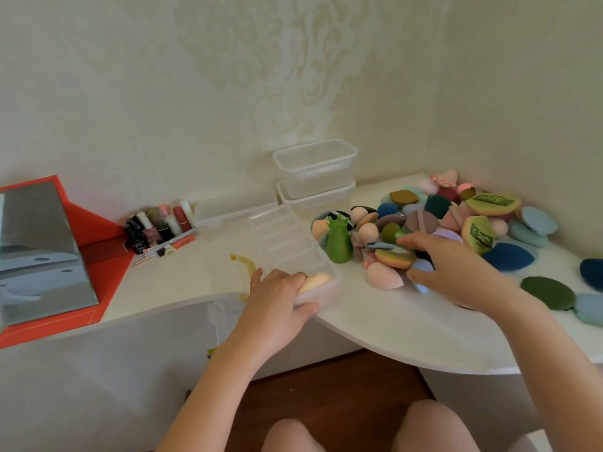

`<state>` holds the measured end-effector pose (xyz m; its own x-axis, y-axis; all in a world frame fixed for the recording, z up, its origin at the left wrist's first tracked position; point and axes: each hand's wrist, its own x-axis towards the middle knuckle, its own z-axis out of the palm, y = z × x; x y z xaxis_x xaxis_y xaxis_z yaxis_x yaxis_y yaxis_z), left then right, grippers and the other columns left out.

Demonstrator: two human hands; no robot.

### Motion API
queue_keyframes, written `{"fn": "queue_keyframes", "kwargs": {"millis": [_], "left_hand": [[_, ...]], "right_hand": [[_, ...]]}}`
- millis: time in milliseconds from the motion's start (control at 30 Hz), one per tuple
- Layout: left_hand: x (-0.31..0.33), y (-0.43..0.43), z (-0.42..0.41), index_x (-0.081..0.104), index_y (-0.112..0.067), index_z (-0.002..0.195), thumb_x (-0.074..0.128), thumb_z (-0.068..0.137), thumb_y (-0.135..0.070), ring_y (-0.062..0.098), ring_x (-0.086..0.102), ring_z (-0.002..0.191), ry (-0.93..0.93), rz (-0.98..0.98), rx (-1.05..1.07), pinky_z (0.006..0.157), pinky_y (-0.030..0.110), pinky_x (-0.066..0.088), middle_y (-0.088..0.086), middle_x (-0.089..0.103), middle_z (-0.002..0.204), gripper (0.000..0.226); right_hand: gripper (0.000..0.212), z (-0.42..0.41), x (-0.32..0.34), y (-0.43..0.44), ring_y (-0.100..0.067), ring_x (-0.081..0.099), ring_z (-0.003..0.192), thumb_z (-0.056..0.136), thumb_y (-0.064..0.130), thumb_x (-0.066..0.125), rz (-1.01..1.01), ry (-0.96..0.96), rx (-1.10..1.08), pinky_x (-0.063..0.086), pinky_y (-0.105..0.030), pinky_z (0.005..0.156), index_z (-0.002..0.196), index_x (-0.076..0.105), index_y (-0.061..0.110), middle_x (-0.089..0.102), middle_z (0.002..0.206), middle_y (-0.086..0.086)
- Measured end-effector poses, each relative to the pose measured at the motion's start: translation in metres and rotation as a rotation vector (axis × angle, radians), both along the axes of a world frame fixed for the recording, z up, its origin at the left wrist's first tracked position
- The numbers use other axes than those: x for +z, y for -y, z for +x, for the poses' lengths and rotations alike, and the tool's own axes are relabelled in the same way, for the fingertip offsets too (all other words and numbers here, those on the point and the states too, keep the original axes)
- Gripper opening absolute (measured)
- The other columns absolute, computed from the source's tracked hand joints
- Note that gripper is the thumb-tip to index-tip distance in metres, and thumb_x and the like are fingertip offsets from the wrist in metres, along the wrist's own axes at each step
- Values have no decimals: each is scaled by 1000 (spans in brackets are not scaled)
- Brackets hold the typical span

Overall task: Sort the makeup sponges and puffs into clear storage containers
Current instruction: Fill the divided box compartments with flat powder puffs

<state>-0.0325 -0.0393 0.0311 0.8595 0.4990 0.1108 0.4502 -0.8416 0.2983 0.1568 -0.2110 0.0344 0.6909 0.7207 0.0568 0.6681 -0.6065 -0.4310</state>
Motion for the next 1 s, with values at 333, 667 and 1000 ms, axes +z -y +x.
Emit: {"fn": "queue_keyframes", "kwargs": {"millis": [333, 667, 1000], "left_hand": [[-7, -9, -6, 58, -20, 107, 58, 89, -37, 9, 26, 89, 35, -7, -57, 110, 37, 19, -5, 46, 99, 24], [-15, -16, -5, 60, -20, 94, 62, 86, -37, 7, 28, 88, 120, -12, -99, 108, 34, 20, -3, 52, 97, 19], [-21, -23, -2, 66, -23, 93, 67, 82, -37, 9, 43, 97, 150, 3, -170, 111, 43, 20, -8, 59, 93, 18]], "right_hand": [[29, -2, 1, -18, -16, 55, 90, 97, 25, 47, 155, 150, -82, 47, -28, 76, 124, 57, 23, 66, 110, -3], [20, -37, 28, -35, -9, 59, 84, 93, 20, 56, 653, 89, 109, 48, -24, 71, 112, 64, 19, 64, 90, 8], [17, -66, 24, -78, -4, 48, 74, 95, 17, 52, 442, 15, 399, 34, -4, 69, 105, 64, 11, 63, 91, 1]]}}
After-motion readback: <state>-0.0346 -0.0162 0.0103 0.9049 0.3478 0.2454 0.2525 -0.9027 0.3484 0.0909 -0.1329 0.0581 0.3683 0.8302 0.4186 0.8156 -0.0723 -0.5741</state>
